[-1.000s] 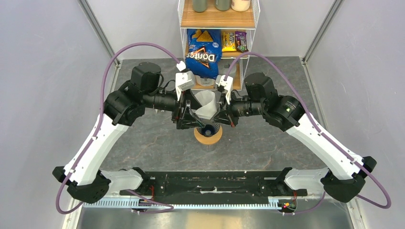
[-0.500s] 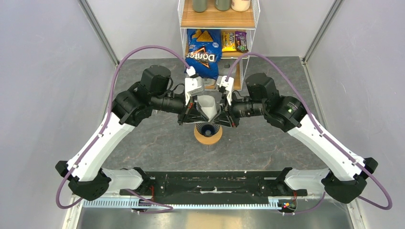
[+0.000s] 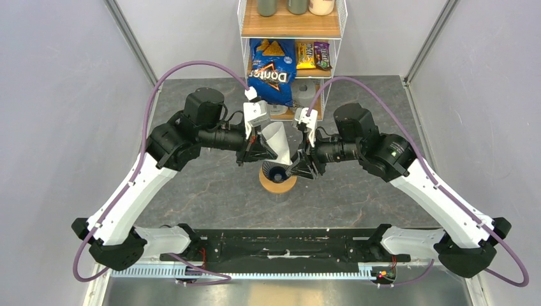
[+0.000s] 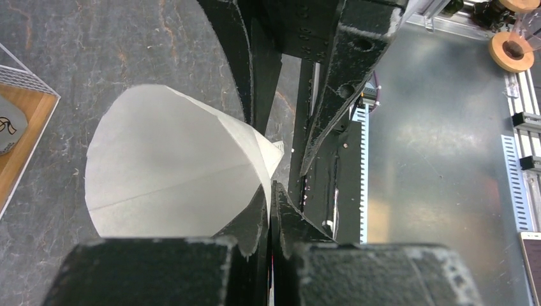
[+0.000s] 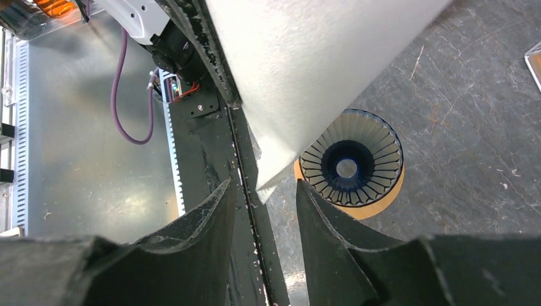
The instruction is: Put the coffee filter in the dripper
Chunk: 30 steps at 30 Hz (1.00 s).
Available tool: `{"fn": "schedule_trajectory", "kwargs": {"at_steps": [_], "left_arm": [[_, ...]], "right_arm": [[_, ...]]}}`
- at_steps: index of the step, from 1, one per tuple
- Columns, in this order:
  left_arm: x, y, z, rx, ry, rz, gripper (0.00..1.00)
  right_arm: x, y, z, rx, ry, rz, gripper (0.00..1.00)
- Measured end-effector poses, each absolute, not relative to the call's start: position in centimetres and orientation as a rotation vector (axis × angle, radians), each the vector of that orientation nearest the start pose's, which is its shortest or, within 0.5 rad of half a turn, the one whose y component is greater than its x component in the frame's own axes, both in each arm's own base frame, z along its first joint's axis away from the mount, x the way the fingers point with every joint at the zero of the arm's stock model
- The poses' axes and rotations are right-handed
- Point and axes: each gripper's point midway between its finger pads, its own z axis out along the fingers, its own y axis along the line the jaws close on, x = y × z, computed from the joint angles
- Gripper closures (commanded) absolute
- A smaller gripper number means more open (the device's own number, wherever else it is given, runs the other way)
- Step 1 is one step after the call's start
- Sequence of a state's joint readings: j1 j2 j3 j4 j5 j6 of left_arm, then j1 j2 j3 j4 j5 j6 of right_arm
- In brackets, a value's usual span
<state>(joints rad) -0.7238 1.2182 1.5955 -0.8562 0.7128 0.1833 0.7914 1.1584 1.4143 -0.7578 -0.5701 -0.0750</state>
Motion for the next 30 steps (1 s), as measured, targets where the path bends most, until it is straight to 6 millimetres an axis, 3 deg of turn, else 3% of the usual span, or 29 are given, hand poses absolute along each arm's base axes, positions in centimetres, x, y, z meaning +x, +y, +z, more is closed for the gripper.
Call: {"fn": "schedule_trajectory", "kwargs": {"at_steps": [4, 7, 15, 21, 23, 26, 30], "left_arm": [[15.28, -28.38, 37.51, 1.303, 1.628, -1.084, 0.98], [15.13, -28.43, 37.57, 1.301, 1.63, -1.097, 0.98], [15.25, -28.63, 37.97, 1.276, 1.631, -1.109, 0.98], [15.36, -28.62, 37.97, 1.267, 1.638, -1.106, 0.98], [15.56, -28.63, 37.99, 1.261, 1.638, -1.096, 0.9], [15.68, -28.67, 38.1, 1.258, 1.633, -1.093, 0.68], [15.51, -28.73, 38.16, 1.261, 1.63, -1.106, 0.6]], "right_arm": [[15.61, 28.79, 32.85, -1.221, 1.778, 1.016, 0.55], [15.79, 28.89, 32.62, -1.222, 1.785, 1.013, 0.65], [15.96, 28.9, 32.54, -1.244, 1.765, 0.996, 1.0], [15.78, 28.89, 32.65, -1.26, 1.747, 1.0, 1.0], [15.56, 28.86, 32.8, -1.268, 1.736, 1.008, 1.0], [15.21, 28.73, 32.96, -1.272, 1.725, 1.018, 1.0], [15.03, 28.8, 33.39, -1.271, 1.705, 1.032, 1.0]]}}
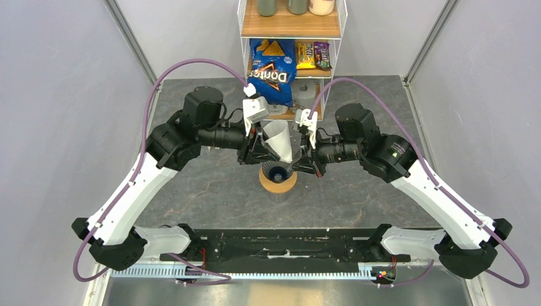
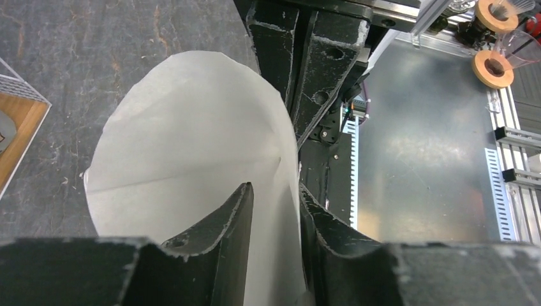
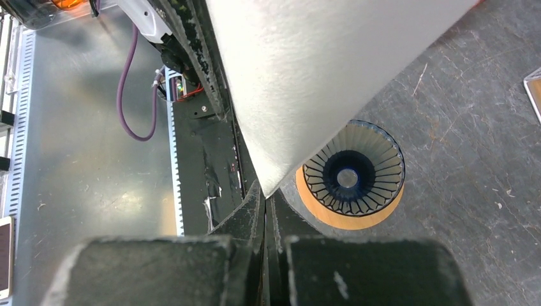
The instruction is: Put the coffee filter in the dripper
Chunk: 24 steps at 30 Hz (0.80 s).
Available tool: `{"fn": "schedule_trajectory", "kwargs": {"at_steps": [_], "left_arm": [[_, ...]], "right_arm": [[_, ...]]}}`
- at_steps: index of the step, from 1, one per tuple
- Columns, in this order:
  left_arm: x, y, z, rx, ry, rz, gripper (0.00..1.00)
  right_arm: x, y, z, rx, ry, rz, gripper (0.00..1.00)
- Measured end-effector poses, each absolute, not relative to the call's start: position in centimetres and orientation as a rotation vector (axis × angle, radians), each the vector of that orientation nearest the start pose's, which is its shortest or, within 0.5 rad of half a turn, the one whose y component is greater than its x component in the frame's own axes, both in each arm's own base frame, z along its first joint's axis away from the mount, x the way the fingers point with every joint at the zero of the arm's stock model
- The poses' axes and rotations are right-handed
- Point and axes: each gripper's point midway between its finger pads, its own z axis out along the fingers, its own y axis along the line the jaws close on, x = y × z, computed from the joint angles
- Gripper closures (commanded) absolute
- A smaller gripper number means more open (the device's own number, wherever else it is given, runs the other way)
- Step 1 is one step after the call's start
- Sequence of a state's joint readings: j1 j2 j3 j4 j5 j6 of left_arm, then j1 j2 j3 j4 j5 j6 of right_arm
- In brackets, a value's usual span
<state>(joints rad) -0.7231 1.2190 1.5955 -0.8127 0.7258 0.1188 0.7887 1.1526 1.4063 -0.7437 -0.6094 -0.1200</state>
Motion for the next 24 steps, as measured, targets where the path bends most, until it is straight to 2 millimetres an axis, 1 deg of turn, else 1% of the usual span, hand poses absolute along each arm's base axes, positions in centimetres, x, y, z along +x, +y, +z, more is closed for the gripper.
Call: {"fn": "schedule_trajectory", "kwargs": {"at_steps": [4, 11, 14, 16, 21, 23, 24], "left_arm": [[15.2, -28.9, 38.1, 1.276, 1.625, -1.133, 0.54], [14.8, -29.2, 37.8, 1.298, 1.624, -1.172, 0.54], [14.9, -29.4, 37.4, 1.3, 1.632, -1.176, 0.57], [15.0, -29.5, 37.2, 1.3, 1.639, -1.177, 0.62], [15.2, -29.7, 36.7, 1.293, 1.654, -1.185, 0.85], [15.3, -29.8, 36.6, 1.288, 1.657, -1.191, 0.96], [15.3, -29.8, 36.6, 1.287, 1.658, -1.192, 0.98]], "right_arm": [[15.0, 29.0, 33.7, -1.268, 1.691, 1.043, 1.0], [15.0, 29.3, 34.0, -1.265, 1.675, 1.06, 1.0], [15.1, 29.5, 33.9, -1.267, 1.678, 1.063, 1.0], [15.2, 29.6, 33.7, -1.268, 1.683, 1.063, 1.0], [15.3, 29.6, 33.6, -1.269, 1.688, 1.064, 1.0], [15.3, 29.6, 33.6, -1.269, 1.687, 1.063, 1.0], [15.3, 29.6, 33.6, -1.269, 1.688, 1.064, 1.0]]}}
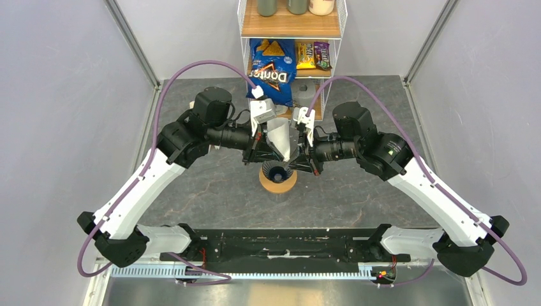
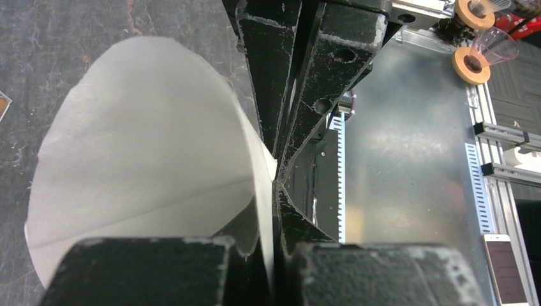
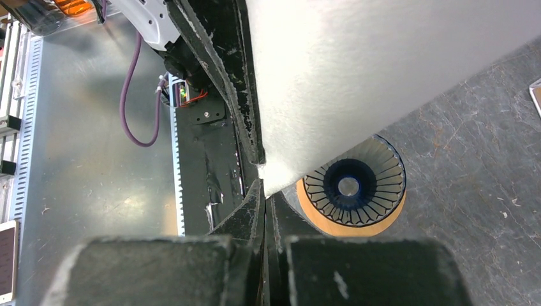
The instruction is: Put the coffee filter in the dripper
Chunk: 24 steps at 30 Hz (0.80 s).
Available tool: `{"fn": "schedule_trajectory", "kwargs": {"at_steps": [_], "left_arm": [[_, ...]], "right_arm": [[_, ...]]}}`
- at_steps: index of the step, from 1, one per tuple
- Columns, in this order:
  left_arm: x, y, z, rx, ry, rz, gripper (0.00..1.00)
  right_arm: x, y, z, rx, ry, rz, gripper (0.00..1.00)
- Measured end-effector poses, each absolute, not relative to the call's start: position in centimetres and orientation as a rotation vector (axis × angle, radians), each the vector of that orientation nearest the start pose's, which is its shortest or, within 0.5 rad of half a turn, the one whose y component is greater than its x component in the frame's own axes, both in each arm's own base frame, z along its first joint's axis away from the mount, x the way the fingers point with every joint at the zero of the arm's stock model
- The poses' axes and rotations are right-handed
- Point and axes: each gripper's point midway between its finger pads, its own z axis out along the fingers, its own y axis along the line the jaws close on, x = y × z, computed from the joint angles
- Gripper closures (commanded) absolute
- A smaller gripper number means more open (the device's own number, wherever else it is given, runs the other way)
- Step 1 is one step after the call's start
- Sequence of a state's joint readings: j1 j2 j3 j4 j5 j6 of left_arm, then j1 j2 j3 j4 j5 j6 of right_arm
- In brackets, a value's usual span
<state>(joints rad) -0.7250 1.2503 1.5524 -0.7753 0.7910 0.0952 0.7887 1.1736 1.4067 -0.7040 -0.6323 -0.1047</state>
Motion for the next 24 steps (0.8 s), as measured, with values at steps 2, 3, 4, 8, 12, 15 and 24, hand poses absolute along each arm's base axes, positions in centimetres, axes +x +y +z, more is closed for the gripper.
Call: {"fn": "schedule_trajectory", "kwargs": {"at_steps": [2, 3, 4, 8, 12, 15, 24], "left_arm": [[15.31, -29.88, 36.55, 1.284, 1.66, -1.194, 0.98], [15.33, -29.89, 36.58, 1.283, 1.659, -1.194, 0.98], [15.34, -29.9, 36.56, 1.282, 1.66, -1.194, 0.97], [15.38, -29.9, 36.56, 1.278, 1.659, -1.193, 0.49], [15.18, -29.8, 36.61, 1.27, 1.666, -1.2, 0.65], [15.04, -29.68, 36.69, 1.266, 1.669, -1.204, 0.96], [14.85, -29.43, 36.98, 1.262, 1.66, -1.196, 0.98]], "right_arm": [[15.3, 29.62, 33.6, -1.269, 1.687, 1.063, 1.0], [15.3, 29.62, 33.6, -1.269, 1.687, 1.063, 1.0], [15.3, 29.62, 33.6, -1.269, 1.687, 1.063, 1.0], [15.32, 29.62, 33.6, -1.269, 1.687, 1.062, 1.0], [15.38, 29.59, 33.57, -1.266, 1.689, 1.06, 1.0], [15.4, 29.52, 33.45, -1.264, 1.693, 1.055, 1.0], [15.36, 29.46, 33.41, -1.258, 1.686, 1.056, 0.62]]}}
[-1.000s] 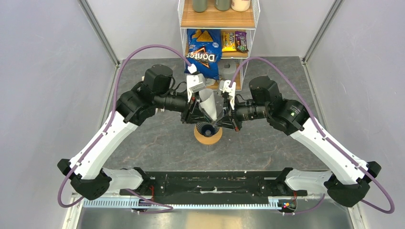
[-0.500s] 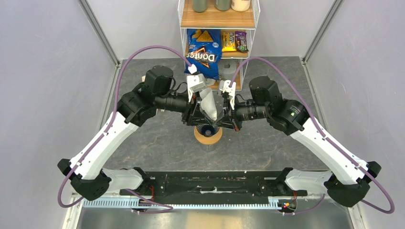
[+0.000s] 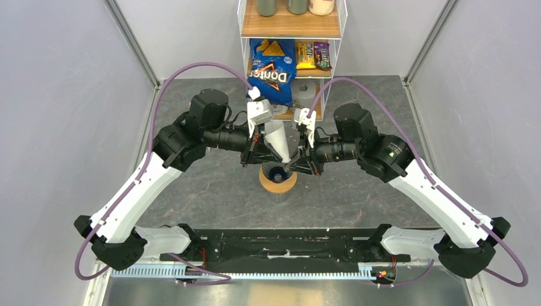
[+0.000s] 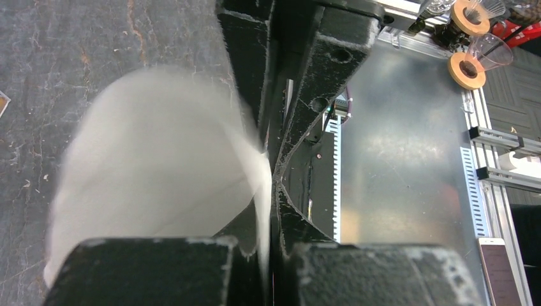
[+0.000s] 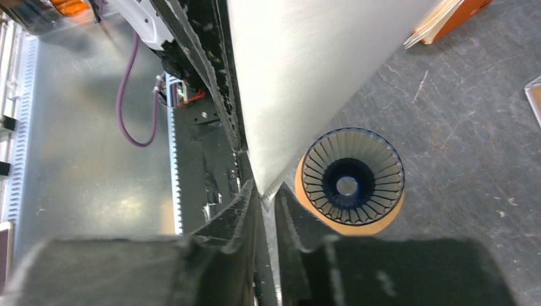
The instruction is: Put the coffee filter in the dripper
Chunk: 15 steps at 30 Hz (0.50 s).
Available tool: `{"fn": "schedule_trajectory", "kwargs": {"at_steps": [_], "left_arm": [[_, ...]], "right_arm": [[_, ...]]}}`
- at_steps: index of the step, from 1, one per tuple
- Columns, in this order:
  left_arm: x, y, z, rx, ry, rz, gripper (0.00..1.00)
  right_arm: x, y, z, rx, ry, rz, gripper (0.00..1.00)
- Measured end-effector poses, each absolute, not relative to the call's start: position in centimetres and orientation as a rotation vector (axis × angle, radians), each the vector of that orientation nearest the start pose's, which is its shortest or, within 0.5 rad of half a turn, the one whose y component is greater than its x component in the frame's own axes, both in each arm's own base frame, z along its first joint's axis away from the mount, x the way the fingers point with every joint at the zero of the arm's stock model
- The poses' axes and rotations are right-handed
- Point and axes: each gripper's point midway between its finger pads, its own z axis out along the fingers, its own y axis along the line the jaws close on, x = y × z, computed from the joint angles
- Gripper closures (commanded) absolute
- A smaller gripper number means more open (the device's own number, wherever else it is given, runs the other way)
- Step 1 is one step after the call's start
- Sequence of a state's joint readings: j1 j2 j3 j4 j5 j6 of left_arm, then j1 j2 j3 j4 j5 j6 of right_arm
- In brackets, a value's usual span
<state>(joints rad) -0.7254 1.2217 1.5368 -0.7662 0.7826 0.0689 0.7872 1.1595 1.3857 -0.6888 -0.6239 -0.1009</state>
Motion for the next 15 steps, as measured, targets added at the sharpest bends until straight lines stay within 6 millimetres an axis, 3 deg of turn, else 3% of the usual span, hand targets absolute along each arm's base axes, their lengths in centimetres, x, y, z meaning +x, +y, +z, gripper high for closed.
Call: {"fn": "schedule_trajectory", "kwargs": {"at_steps": [5, 7, 13, 15], "left_arm": [[14.61, -29.28, 37.11, 1.265, 1.65, -1.197, 0.98], [14.55, -29.28, 37.16, 1.267, 1.646, -1.2, 0.98], [14.38, -29.3, 37.17, 1.289, 1.625, -1.201, 0.98], [14.26, -29.31, 37.12, 1.304, 1.614, -1.199, 0.98]], "right_arm": [[15.37, 29.34, 33.28, -1.252, 1.7, 1.053, 0.42], [15.4, 29.34, 33.28, -1.25, 1.702, 1.051, 0.4], [15.88, 29.9, 33.51, -1.25, 1.704, 1.056, 0.45], [15.94, 30.16, 33.42, -1.255, 1.709, 1.067, 0.51]]}}
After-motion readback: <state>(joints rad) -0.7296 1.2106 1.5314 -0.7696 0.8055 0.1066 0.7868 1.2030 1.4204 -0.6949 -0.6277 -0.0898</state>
